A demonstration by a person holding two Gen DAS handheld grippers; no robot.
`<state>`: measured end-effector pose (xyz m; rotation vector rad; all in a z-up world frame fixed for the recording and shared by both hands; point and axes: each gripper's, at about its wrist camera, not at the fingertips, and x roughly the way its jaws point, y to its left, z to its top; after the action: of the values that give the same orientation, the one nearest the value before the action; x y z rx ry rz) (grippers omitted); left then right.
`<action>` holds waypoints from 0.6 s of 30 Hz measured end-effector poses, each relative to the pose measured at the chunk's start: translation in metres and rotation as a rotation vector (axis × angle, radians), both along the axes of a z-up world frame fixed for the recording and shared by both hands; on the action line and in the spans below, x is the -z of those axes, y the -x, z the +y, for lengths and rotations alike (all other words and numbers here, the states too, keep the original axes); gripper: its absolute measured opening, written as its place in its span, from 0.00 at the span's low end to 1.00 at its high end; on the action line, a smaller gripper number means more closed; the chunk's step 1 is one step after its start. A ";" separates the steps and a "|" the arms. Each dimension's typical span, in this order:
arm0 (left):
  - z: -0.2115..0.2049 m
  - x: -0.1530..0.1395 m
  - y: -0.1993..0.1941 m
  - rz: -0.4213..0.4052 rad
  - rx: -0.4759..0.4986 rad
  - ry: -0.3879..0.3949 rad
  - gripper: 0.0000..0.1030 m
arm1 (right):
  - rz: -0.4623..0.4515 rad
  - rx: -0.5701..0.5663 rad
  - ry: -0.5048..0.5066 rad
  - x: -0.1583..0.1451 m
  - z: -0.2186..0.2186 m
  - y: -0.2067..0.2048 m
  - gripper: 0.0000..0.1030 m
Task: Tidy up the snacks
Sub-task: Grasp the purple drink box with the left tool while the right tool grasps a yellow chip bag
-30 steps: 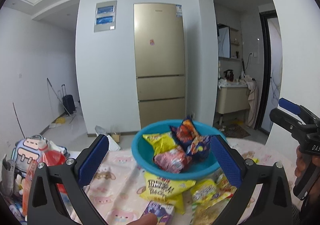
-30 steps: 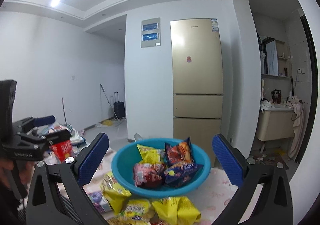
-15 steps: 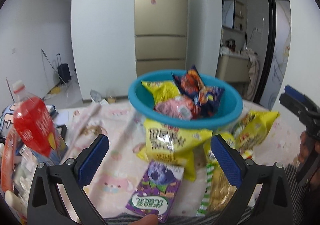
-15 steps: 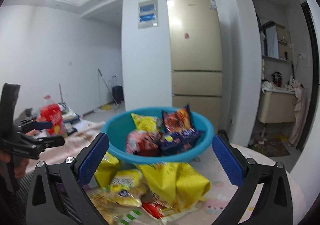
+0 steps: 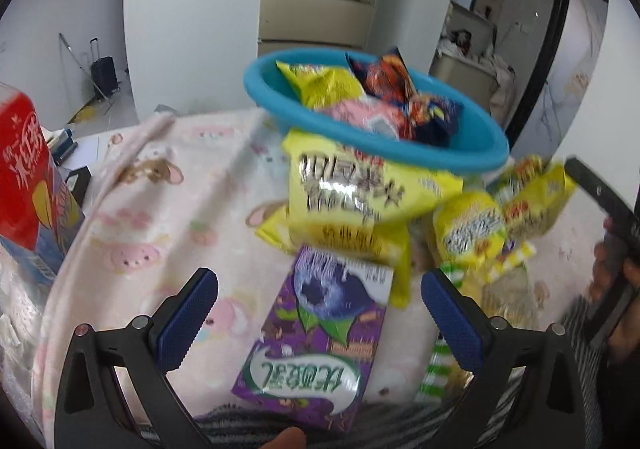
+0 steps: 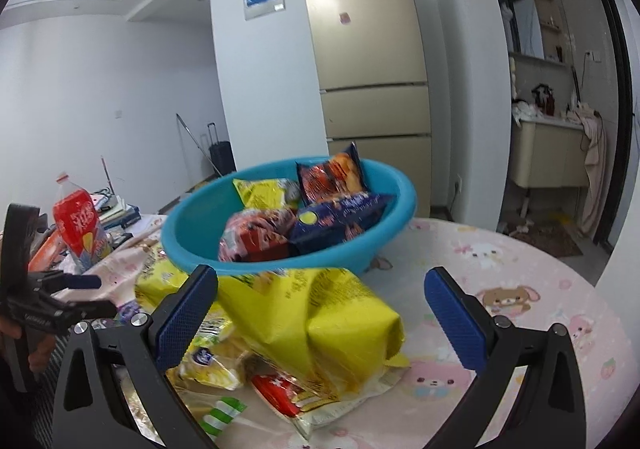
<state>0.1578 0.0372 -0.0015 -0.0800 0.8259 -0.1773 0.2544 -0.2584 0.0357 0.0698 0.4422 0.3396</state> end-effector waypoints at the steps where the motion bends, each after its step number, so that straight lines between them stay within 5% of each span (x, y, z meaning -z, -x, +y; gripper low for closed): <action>1: 0.000 0.003 0.001 0.008 0.003 -0.008 1.00 | 0.008 -0.007 -0.008 0.001 -0.001 -0.001 1.00; 15: -0.005 0.041 -0.009 0.155 0.022 -0.039 1.00 | 0.107 -0.055 0.058 0.026 0.021 -0.017 1.00; 18: -0.007 0.046 -0.011 0.178 0.026 -0.050 0.91 | 0.131 -0.046 0.088 0.033 0.025 -0.020 1.00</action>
<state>0.1689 0.0303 -0.0477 -0.0382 1.0092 -0.1753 0.2740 -0.2329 0.0031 -0.0045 0.5887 0.3619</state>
